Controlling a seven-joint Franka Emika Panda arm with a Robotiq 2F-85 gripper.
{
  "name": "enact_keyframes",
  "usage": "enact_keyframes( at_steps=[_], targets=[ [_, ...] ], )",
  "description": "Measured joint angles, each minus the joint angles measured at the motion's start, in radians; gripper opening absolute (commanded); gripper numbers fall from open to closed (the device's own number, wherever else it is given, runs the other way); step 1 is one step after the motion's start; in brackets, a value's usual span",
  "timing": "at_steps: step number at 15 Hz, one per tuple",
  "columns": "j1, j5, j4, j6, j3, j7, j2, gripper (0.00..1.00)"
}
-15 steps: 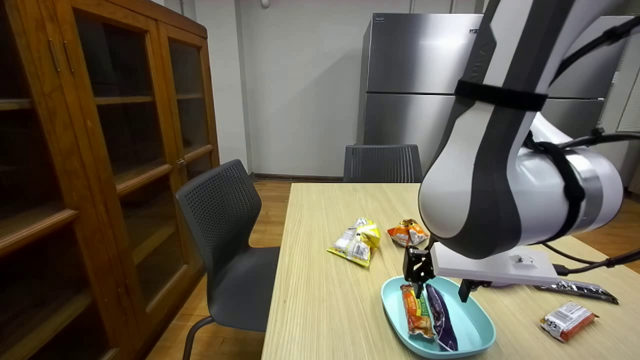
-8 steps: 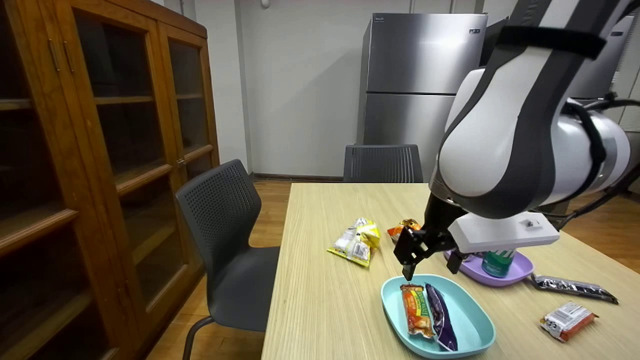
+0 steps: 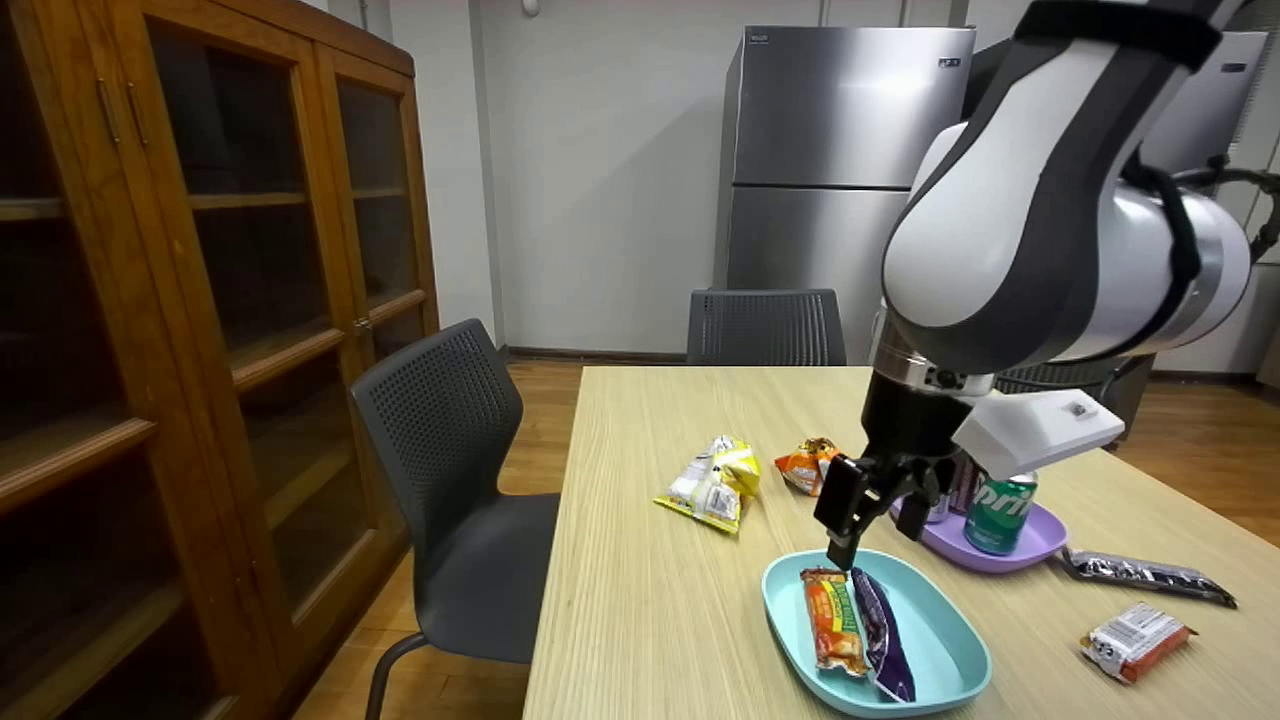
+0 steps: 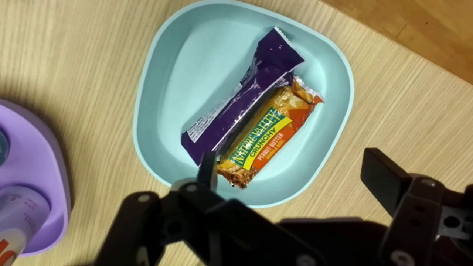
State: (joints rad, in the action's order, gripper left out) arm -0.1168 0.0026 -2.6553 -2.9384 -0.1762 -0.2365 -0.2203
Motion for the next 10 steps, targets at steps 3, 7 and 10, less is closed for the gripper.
enact_keyframes(
  at_steps=[3,7,10],
  targets=[
    [0.029,-0.021,0.026,0.042,0.010,-0.030,0.000,1.00],
    [0.032,-0.075,0.056,0.074,0.065,-0.030,0.001,1.00],
    [0.033,-0.114,0.066,0.094,0.110,-0.027,0.006,1.00]
  ],
)
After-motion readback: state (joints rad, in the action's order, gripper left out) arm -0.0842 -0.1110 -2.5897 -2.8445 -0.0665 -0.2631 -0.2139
